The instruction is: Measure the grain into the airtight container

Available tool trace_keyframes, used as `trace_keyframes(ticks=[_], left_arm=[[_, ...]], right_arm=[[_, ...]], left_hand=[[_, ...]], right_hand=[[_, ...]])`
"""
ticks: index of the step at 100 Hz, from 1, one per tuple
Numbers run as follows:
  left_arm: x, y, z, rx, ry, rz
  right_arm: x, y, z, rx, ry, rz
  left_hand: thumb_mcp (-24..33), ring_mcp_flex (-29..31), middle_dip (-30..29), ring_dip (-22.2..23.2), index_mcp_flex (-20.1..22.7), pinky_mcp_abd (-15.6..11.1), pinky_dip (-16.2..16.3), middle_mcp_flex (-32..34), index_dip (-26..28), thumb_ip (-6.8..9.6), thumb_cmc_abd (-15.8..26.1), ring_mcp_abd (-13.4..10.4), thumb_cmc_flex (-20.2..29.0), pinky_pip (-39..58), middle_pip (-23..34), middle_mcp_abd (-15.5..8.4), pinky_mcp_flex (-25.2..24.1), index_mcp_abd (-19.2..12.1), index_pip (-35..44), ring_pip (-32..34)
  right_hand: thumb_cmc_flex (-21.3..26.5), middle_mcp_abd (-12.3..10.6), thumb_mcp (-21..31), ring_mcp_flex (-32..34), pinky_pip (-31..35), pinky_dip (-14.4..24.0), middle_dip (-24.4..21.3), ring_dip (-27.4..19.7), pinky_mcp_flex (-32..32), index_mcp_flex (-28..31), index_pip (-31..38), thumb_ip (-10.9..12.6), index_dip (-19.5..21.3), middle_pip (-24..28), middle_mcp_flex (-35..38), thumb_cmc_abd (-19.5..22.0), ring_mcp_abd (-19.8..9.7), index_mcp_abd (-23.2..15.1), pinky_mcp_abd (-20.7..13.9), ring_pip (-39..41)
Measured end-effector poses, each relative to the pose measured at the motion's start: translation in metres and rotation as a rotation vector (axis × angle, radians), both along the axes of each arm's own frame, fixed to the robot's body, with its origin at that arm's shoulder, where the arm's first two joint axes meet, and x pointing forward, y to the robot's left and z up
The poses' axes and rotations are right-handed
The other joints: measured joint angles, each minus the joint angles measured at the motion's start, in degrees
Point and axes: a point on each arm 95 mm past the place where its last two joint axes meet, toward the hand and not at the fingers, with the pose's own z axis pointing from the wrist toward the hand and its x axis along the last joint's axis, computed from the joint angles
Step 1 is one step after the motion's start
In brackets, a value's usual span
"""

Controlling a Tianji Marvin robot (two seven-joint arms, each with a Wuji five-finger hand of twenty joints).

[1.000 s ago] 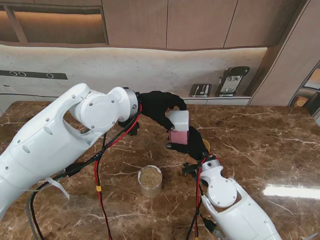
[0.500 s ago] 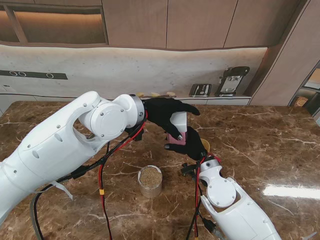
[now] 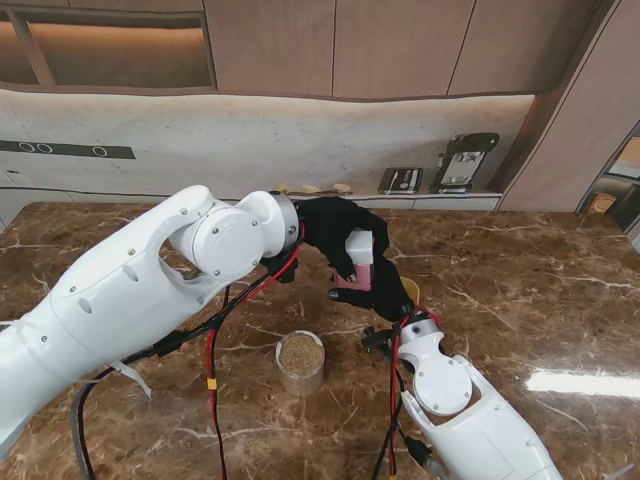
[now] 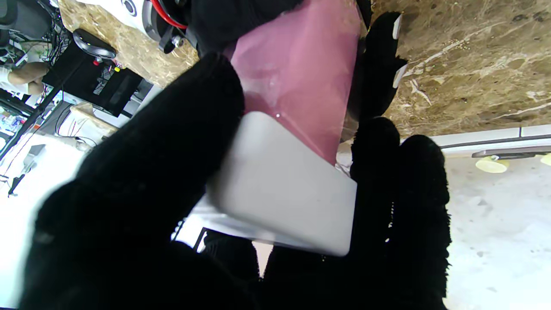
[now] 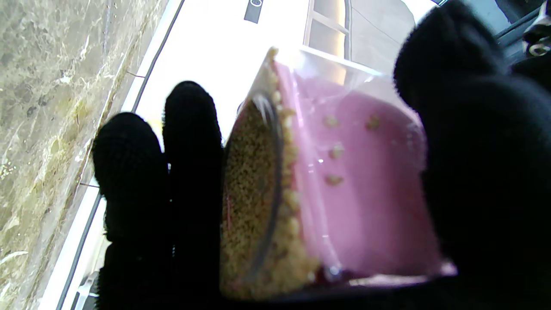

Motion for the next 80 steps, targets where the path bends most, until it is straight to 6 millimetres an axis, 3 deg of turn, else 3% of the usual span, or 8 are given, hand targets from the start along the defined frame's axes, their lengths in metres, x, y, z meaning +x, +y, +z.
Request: trace_keyframes(ticks=[19, 23, 27, 35, 47, 58, 64, 80], left_arm=[[0.001, 0.003, -0.002, -0.016, -0.012, 0.034], [0.001, 0.003, -0.002, -0.013, -0.017, 0.041], [0.001, 0.004, -0.002, -0.012, -0.016, 0.048], [0.002, 0.007, -0.002, -0.010, -0.018, 0.056], [0.004, 0.012, -0.003, -0.002, -0.024, 0.073], [0.005, 0.019, -0.002, 0.009, -0.033, 0.097], [0.008, 0.025, -0.001, 0.018, -0.053, 0.117], [0.013, 0.042, 0.001, 0.040, -0.095, 0.175]], right_arm=[[0.000, 0.001, 0.000, -0.008, 0.002, 0.019], [0.000, 0.001, 0.000, -0.012, 0.003, 0.025], [-0.001, 0.001, -0.001, -0.016, 0.003, 0.030], [-0.001, 0.002, -0.001, -0.026, 0.005, 0.040], [-0.001, 0.002, 0.000, -0.053, 0.012, 0.054], [0.000, 0.002, 0.001, -0.078, 0.023, 0.058], [0.000, 0.001, 0.001, -0.086, 0.028, 0.057], [0.001, -0.005, -0.001, -0.143, 0.052, 0.037]], left_hand=[[0.0, 2.3, 1.8, 2.5, 3.6, 0.4, 0.9, 3.1, -0.1, -1.27, -3.0, 0.2, 0.1, 0.1, -0.9, 0.2, 2.4, -1.8, 0.0, -0.1], [0.0, 2.8, 2.0, 2.7, 3.7, 0.4, 0.9, 3.6, -0.1, -1.30, -3.5, 0.2, 0.1, 0.2, -0.9, 0.2, 3.0, -2.3, 0.6, -0.1], [0.0, 2.8, 2.6, 2.9, 4.2, 0.4, 0.9, 3.7, -0.1, -1.32, -3.7, 0.2, 0.1, 0.2, -0.9, 0.2, 3.1, -2.5, 0.7, -0.1], [0.0, 2.8, 3.2, 3.4, 4.5, 0.4, 1.0, 4.1, -0.1, -1.33, -4.1, 0.2, 0.1, 0.2, -0.9, 0.2, 3.3, -2.9, 0.7, -0.1], [0.0, 2.8, 3.2, 3.5, 4.9, 0.4, 1.6, 4.2, -0.1, -1.36, -4.4, 0.2, 0.1, 0.2, -0.9, 0.2, 3.7, -3.0, 0.7, -0.1], [0.0, 2.9, 3.3, 3.5, 4.9, 0.4, 1.8, 4.2, -0.1, -1.37, -4.4, 0.2, 0.1, 0.2, -0.9, 0.2, 3.7, -3.1, 0.7, -0.1], [0.0, 2.9, 3.3, 3.6, 5.1, 0.5, 2.4, 4.2, -0.1, -1.37, -4.4, 0.2, 0.1, 0.2, -0.9, 0.2, 3.7, -3.1, 0.7, -0.1], [0.0, 2.9, 3.5, 3.7, 5.4, 0.8, 3.0, 4.2, -0.1, -1.38, -4.4, 0.5, 0.1, 0.2, -0.9, 0.2, 3.8, -3.1, 0.7, -0.1]], right_hand=[[-0.6, 0.1, 0.5, -4.0, -4.5, 1.0, -0.4, -0.7, -4.5, -2.5, -3.6, -0.4, -1.1, 0.0, -3.0, 2.6, -0.2, 0.5, -0.9, -5.6], [-1.3, 0.0, 1.4, -5.6, -6.0, 1.9, -2.8, -1.5, -6.0, -2.5, -7.2, -0.4, 1.0, 0.2, -4.3, 3.5, -0.6, 0.5, -1.5, -8.0], [-2.1, 0.0, 2.4, -6.9, -7.4, 2.2, -6.1, -2.4, -7.4, -2.5, -11.1, 1.3, 2.9, 0.3, -5.9, 4.1, -1.0, 0.5, -1.8, -10.6], [-2.9, -1.0, 3.1, -10.7, -11.3, 2.9, -10.0, -5.1, -11.6, -5.8, -16.7, 1.9, 4.0, 0.3, -9.7, 6.2, -1.5, 0.5, -2.5, -16.4], [-3.0, -3.4, 3.4, -19.4, -20.9, 3.7, -15.0, -10.2, -20.9, -11.4, -22.9, 1.9, 2.2, -2.9, -18.1, 9.2, -4.5, 1.9, -3.5, -26.4], [-3.4, -3.5, 3.4, -26.9, -30.1, 3.7, -19.2, -14.3, -28.3, -15.1, -25.9, 1.9, 0.9, -7.0, -25.1, 11.8, -4.5, 3.0, -3.8, -33.4], [-3.7, -3.0, 4.7, -31.1, -35.5, 3.7, -21.4, -17.6, -32.1, -15.5, -26.6, 3.9, 0.2, -9.2, -28.9, 14.1, -3.9, 3.5, -3.8, -36.9], [-5.6, -1.8, 4.1, -37.4, -44.7, 3.7, -26.2, -21.3, -37.5, -18.0, -28.7, 3.9, -0.6, -13.1, -34.2, 15.3, -2.7, 4.7, -4.4, -40.6]])
